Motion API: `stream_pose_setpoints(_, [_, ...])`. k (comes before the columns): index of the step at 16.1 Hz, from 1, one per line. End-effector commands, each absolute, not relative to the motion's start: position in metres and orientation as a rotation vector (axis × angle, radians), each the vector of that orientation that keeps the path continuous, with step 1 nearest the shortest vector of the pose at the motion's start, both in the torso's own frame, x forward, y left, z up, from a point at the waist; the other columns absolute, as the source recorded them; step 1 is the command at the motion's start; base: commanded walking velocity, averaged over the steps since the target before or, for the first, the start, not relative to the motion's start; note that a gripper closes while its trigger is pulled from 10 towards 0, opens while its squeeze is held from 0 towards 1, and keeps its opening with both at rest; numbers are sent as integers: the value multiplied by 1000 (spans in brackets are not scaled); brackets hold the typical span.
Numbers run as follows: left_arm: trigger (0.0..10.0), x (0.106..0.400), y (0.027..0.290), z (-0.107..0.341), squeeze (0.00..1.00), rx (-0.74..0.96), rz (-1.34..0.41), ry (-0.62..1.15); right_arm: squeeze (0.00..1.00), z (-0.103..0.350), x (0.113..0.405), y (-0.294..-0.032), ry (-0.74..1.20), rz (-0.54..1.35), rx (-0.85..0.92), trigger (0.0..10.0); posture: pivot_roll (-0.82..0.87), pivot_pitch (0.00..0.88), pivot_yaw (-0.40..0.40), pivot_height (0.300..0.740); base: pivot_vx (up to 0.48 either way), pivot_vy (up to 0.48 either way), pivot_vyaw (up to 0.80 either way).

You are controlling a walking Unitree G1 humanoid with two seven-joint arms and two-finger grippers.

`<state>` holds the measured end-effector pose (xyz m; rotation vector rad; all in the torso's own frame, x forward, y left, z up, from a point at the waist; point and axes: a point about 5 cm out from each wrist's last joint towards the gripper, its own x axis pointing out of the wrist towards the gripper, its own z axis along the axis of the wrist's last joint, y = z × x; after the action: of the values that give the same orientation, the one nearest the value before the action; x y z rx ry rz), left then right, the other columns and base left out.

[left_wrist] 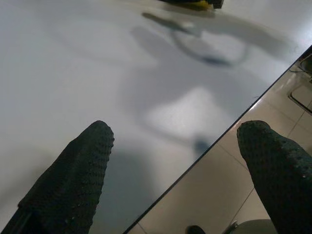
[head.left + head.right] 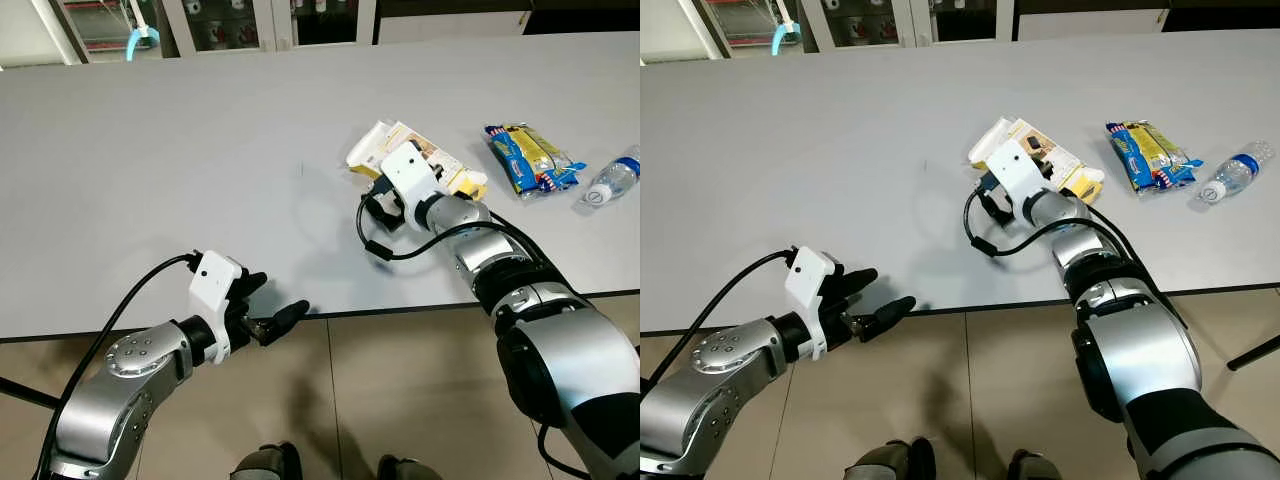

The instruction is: Picking trash to rubbish bin

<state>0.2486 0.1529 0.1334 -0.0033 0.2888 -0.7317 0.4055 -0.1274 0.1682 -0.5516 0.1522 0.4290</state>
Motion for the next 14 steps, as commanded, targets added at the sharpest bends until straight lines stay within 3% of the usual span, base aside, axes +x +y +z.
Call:
stream_pose_setpoints(1, [10000, 245, 153, 133, 0, 1, -746, 303, 0, 157, 402, -130, 202, 419, -512, 10000, 45, 149, 80, 740, 0, 0, 0])
stream_pose_setpoints(5, [10000, 243, 154, 133, 0, 5, -745, 308, 0, 128, 391, -136, 304, 418, -444, 10000, 55, 150, 83, 740, 0, 0, 0])
stream_pose_setpoints(14, [10000, 243, 155, 133, 0, 11, -743, 310, 0, 117, 386, -137, 340, 434, -415, 10000, 55, 150, 83, 740, 0, 0, 0])
